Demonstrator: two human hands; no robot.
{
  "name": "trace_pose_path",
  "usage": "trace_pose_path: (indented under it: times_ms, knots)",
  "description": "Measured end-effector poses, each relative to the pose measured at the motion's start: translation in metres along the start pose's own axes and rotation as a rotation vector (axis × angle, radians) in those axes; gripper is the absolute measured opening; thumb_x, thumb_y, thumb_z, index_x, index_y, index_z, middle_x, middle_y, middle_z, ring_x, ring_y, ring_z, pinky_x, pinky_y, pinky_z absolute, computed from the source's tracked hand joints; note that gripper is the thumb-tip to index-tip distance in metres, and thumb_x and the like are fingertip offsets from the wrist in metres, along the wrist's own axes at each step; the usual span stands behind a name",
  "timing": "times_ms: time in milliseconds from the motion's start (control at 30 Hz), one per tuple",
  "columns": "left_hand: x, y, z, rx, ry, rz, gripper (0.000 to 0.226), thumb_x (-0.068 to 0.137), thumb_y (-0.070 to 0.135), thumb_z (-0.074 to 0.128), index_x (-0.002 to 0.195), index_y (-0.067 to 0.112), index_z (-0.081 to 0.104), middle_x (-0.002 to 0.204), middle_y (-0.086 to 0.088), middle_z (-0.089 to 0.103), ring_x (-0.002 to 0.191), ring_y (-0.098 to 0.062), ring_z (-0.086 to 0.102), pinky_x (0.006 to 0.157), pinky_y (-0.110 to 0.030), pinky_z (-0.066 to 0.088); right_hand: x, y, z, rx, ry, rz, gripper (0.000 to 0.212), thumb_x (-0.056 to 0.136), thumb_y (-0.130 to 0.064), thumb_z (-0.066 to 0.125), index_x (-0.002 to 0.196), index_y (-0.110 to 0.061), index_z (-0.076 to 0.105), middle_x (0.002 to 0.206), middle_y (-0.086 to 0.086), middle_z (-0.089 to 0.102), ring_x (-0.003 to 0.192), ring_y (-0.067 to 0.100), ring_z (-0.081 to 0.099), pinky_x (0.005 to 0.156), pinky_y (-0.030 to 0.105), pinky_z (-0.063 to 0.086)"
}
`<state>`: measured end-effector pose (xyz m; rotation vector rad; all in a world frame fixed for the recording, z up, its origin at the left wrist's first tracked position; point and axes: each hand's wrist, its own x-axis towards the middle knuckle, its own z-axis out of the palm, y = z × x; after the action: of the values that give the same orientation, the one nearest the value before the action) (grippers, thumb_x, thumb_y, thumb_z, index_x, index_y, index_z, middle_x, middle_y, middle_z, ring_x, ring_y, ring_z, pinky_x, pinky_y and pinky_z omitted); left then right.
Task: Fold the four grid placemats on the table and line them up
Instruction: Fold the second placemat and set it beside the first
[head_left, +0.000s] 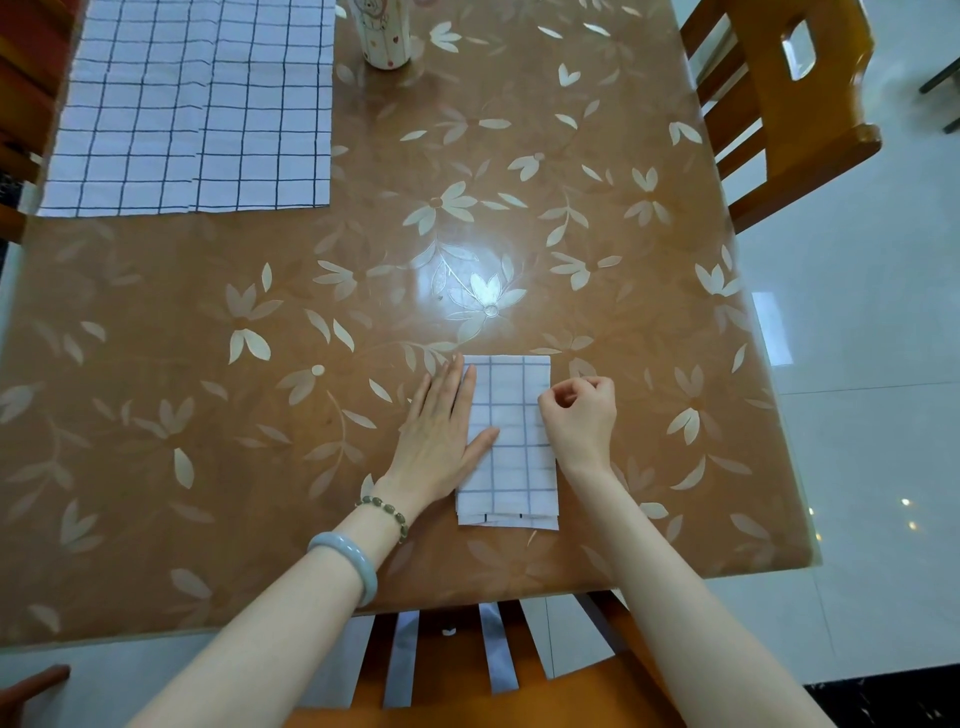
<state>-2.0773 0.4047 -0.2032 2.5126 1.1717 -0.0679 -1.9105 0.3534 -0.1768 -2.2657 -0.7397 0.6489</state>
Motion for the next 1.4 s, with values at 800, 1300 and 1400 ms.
trace_pose_path:
  times_ms: [800,1300,1400]
  knots:
    - [0.0,-0.008,0.006,0.205,-0.006,0.047,0.08,0.094,0.059,0.025,0.149,0.002,0.024,0.157,-0.016,0.024,0.145,-0.025,0.022,0.118,-0.044,0.008,0.012,0.032,0.012,-0.746,-0.241,-0.781,0.053,0.1,-0.03,0.023,0.139,-0.002,0.044,0.144,0.018,0.044,0.135,0.031,0.04,0.113,0.045,0.023]
    - [0.026,-0.007,0.005,0.298,-0.058,0.281,0.08,0.095,0.062,0.0,0.151,0.006,0.007,0.159,-0.012,0.01,0.148,-0.023,0.007,0.118,-0.042,0.004,0.009,0.034,0.015,-0.798,-0.22,-0.7,0.063,0.1,-0.036,0.007,0.145,0.002,0.029,0.153,0.018,0.028,0.144,0.027,0.021,0.116,0.047,0.01]
    - [-0.006,-0.007,0.009,0.294,-0.09,0.313,0.082,0.095,0.063,0.005,0.149,0.002,0.013,0.157,-0.015,0.015,0.147,-0.026,0.013,0.117,-0.042,0.01,0.01,0.035,0.015,-0.78,-0.207,-0.707,0.06,0.098,-0.034,0.018,0.145,0.001,0.029,0.152,0.017,0.029,0.143,0.027,0.023,0.116,0.046,0.012]
